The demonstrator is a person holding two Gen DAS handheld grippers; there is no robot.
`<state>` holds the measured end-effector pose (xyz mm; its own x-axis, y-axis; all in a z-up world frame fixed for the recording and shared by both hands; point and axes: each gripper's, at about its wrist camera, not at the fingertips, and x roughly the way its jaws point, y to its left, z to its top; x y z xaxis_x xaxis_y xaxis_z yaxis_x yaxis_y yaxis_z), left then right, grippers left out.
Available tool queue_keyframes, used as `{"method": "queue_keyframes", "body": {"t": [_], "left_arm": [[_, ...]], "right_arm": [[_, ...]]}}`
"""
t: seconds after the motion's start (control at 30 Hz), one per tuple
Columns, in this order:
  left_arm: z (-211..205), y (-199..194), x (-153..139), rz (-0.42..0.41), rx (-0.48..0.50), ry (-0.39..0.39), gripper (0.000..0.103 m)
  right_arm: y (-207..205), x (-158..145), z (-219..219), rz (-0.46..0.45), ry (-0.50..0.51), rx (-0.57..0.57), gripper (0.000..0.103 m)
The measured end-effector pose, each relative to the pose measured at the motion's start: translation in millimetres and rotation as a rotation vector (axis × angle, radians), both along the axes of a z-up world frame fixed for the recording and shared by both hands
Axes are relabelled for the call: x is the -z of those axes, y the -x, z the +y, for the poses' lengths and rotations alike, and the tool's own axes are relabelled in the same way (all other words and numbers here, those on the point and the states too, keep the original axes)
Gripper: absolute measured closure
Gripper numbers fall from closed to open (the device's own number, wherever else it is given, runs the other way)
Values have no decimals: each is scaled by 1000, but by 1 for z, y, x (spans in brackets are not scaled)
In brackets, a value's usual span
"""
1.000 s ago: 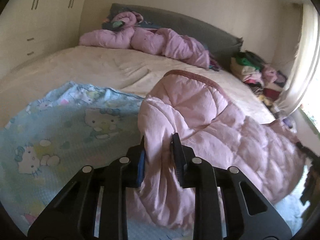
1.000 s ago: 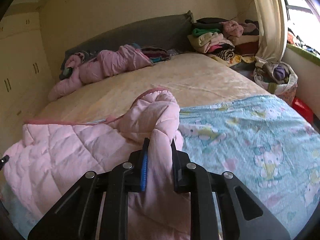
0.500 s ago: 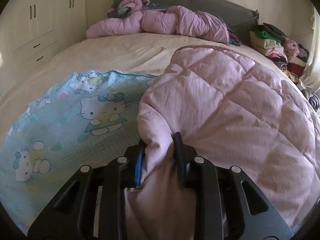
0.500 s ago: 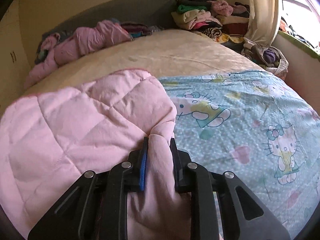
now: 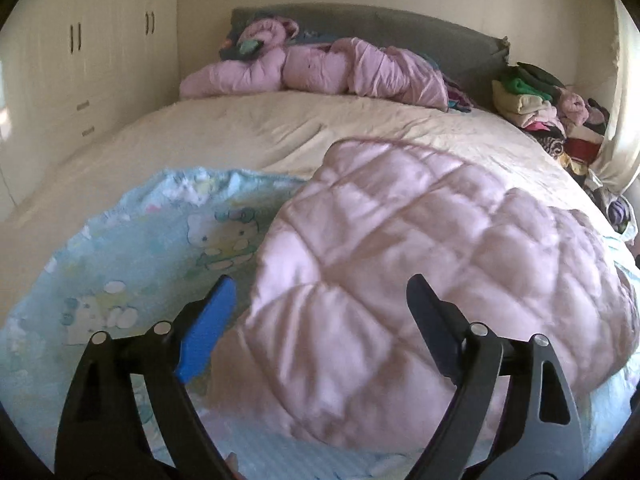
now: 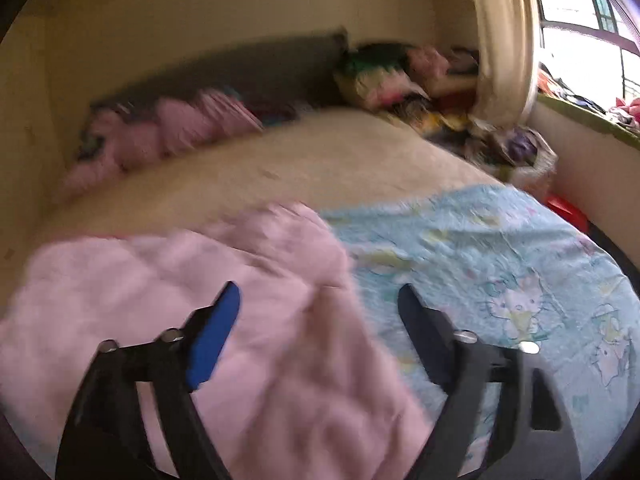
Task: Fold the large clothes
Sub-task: 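Open both grippers to release the jacket, then move both open grippers to the side edge of the folded jacket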
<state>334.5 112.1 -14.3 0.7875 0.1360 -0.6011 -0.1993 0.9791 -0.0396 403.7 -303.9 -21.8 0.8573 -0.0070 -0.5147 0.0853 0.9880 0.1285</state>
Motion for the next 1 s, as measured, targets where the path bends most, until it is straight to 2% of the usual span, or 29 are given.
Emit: {"method": "queue_keyframes", "body": {"t": [0.03, 0.1, 0.2, 0.27, 0.3, 0.37, 0.43, 0.57, 0.83, 1.0], "left_arm": [[-10, 4, -5, -15, 34, 13, 22], [-31, 7, -8, -10, 87, 19, 12], [-61, 6, 4, 32, 151, -3, 12], [-71, 1, 21, 78, 202, 41, 12], [-76, -3, 29, 104, 206, 37, 11], [-75, -8, 42, 119, 200, 18, 9], [-70, -14, 50, 140, 202, 69, 8], [-73, -19, 65, 140, 207, 58, 8], [-68, -24, 70, 127, 216, 72, 8], [-65, -16, 61, 123, 219, 87, 8]], "right_arm": [[9, -5, 11, 0, -26, -88, 21], [17, -10, 28, 19, -33, -185, 21], [23, -6, 60, 77, -10, -308, 22], [22, -1, 81, 98, 22, -363, 22], [20, 1, 91, 108, 46, -379, 22], [18, 8, 110, 128, 105, -403, 22], [8, 23, 123, 203, 147, -414, 21], [-9, 48, 126, 295, 98, -391, 20], [-10, 61, 136, 275, 109, -360, 19], [-13, 59, 130, 295, 86, -368, 18]]}}
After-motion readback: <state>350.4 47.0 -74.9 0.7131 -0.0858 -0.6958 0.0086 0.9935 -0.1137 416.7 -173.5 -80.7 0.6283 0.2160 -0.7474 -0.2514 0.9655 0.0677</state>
